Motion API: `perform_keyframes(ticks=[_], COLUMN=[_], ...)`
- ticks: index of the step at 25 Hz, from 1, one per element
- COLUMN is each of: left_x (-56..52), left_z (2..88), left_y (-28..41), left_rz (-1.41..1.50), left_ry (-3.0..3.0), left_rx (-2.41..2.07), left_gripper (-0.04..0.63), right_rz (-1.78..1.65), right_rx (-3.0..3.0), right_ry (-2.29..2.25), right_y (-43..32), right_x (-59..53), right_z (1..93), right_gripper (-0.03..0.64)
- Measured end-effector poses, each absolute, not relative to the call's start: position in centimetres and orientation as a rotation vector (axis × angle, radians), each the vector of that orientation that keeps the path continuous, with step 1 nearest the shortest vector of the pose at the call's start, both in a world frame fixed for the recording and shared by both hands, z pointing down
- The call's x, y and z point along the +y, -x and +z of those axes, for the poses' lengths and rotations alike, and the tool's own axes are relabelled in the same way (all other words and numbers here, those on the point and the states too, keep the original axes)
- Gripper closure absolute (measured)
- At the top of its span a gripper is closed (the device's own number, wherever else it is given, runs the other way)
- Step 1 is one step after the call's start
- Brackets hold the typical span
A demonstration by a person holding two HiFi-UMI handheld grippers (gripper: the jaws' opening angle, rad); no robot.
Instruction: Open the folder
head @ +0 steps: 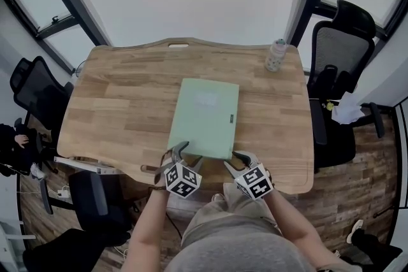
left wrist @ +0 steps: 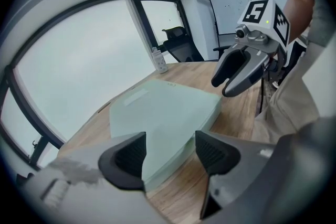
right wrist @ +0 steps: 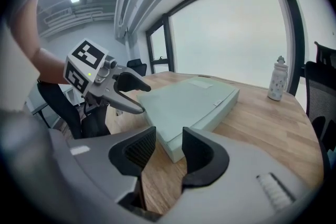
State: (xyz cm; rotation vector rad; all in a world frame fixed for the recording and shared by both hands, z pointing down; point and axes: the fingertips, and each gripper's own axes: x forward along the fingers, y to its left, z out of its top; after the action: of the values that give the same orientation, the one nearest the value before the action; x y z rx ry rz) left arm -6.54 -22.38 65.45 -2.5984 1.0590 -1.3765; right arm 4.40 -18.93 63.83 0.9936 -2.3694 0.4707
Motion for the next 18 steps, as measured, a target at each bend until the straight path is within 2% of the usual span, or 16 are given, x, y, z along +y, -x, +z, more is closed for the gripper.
perform_keyframes(ticks=[18], left_x=[-22.3], left_z=[66.2], left_y=[5.9], left_rz=[-1.416], left_ry=[2.605], left_rx=[0.974], left_gripper=[0.304], right_rz=[0.488], right_rx=[-2.345], right_ry=[-0.954], right_y=[-3.8], right_x=[-19.2], right_z=[65.4], right_gripper=[0.466])
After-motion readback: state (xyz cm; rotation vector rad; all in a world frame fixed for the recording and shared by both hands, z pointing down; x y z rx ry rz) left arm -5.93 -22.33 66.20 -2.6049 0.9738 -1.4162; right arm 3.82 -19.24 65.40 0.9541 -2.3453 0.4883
